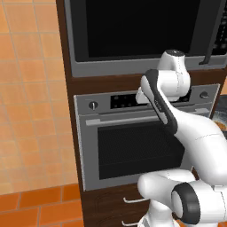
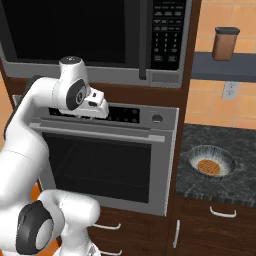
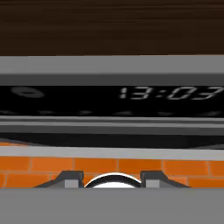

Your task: Open the microwave, place the bowl with waffle inside the microwave, then close the microwave door and turn it on.

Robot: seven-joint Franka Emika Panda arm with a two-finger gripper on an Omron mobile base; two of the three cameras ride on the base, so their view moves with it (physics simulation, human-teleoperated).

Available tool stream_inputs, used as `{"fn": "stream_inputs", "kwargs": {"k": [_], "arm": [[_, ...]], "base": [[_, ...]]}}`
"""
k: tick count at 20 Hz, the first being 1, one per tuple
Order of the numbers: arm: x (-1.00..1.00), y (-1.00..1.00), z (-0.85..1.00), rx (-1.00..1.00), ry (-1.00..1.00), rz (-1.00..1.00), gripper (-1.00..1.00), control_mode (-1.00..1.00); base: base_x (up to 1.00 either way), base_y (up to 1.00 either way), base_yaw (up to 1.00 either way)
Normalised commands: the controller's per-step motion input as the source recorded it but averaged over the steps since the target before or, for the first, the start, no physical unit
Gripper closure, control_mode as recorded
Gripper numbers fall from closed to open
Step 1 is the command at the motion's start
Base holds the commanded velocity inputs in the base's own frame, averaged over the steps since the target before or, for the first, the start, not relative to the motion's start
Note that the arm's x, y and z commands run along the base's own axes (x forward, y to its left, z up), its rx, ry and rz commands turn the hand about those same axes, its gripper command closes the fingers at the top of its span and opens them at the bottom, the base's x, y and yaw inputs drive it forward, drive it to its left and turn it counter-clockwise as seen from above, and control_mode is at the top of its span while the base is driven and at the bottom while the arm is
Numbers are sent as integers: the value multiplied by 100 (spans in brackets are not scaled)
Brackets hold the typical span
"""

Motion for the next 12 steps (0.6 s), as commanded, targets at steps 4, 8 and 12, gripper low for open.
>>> {"fn": "stream_inputs", "kwargs": {"k": [4,8,12], "arm": [[-37,0,0,0,-16,0,-100,-100],[-96,-43,67,1,-71,-1,-100,-100],[-77,-83,100,3,-70,-4,-100,-100]], "base": [[0,0,0],[0,0,0],[0,0,0]]}}
